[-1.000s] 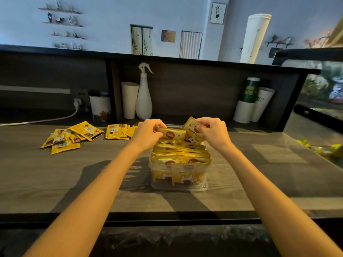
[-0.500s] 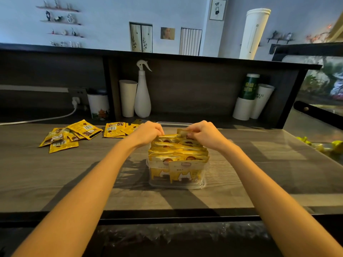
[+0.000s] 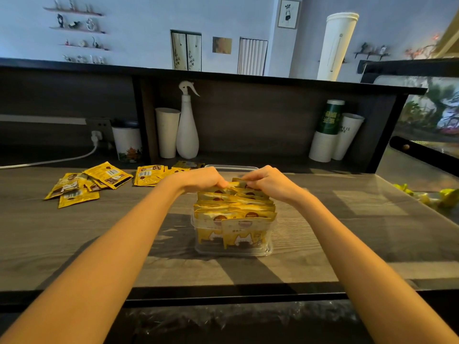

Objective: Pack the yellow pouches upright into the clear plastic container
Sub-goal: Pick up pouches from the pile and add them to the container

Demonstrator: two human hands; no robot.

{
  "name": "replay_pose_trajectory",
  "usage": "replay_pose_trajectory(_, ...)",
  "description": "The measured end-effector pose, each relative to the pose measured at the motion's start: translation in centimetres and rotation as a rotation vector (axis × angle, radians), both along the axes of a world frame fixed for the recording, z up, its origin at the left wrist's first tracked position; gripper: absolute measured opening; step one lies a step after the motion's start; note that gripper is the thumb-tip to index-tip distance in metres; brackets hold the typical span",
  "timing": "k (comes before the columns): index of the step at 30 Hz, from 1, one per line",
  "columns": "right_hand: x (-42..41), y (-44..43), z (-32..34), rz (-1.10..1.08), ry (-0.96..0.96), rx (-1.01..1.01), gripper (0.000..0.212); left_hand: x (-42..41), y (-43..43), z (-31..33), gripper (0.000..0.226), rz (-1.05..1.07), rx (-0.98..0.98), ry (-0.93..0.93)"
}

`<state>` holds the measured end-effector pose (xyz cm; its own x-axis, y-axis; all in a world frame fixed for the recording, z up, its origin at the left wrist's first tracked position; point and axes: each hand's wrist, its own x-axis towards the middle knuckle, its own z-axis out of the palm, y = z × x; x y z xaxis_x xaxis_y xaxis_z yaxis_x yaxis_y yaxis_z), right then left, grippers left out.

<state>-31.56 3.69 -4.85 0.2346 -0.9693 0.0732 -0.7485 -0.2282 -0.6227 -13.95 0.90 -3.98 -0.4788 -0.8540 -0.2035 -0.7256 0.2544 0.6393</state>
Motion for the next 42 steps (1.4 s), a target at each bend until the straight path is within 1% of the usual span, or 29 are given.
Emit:
replay_pose_trajectory(5,0.4,0.2,0.0,0.027,0.057,0.028,0.033,-0.4,0.5,0.0,0.023,0.019,0.024,0.015)
replay_pose_trajectory(8,0.3,0.7,0.2,0.033,0.067,0.017,0.032,-0.1,0.4,-0.5,0.038,0.033,-0.019,0.059)
replay_pose_trajectory(9,0.2,0.8,0.2,0.045,0.104,0.01,0.033,0.1,0.2,-0.7,0.04,0.046,-0.033,0.072)
replay_pose_trajectory(12,0.4,1.1,0.2,0.064,0.222,-0.002,0.035,0.3,-0.3,-1.4,0.042,0.072,-0.109,0.041)
replay_pose_trajectory(15,0.5,1.2,0.1,0.05,0.251,-0.023,0.035,0.3,-0.4,-1.8,0.044,0.062,-0.201,0.004)
replay_pose_trajectory(18,0.7,1.3,0.0,0.027,0.245,-0.046,0.035,0.4,0.0,-1.8,0.049,0.091,-0.237,0.044)
replay_pose_trajectory(21,1.0,1.5,0.3,0.007,0.316,-0.104,0.034,0.3,0.8,-1.3,0.042,0.079,-0.324,0.035)
replay_pose_trajectory(23,1.3,1.7,0.4,-0.006,0.329,-0.134,0.035,0.2,1.4,-0.9,0.038,0.079,-0.375,0.018)
replay_pose_trajectory(26,1.7,1.9,0.6,-0.032,0.303,-0.146,0.036,0.3,1.7,-0.6,0.037,0.079,-0.414,-0.034)
replay_pose_trajectory(30,2.1,2.4,0.7,-0.082,0.202,-0.138,0.04,0.6,2.2,-0.7,0.04,0.058,-0.432,-0.081)
replay_pose_trajectory(34,2.2,2.9,0.6,-0.113,0.08,-0.137,0.046,0.4,3.0,-0.7,0.039,0.049,-0.431,-0.094)
replay_pose_trajectory(38,2.3,3.0,0.4,-0.162,-0.018,-0.119,0.045,0.5,3.3,-0.9,0.041,0.067,-0.434,-0.092)
replay_pose_trajectory(42,2.2,2.9,0.2,-0.173,-0.022,-0.151,0.042,0.6,3.2,-1.1,0.043,0.101,-0.423,-0.058)
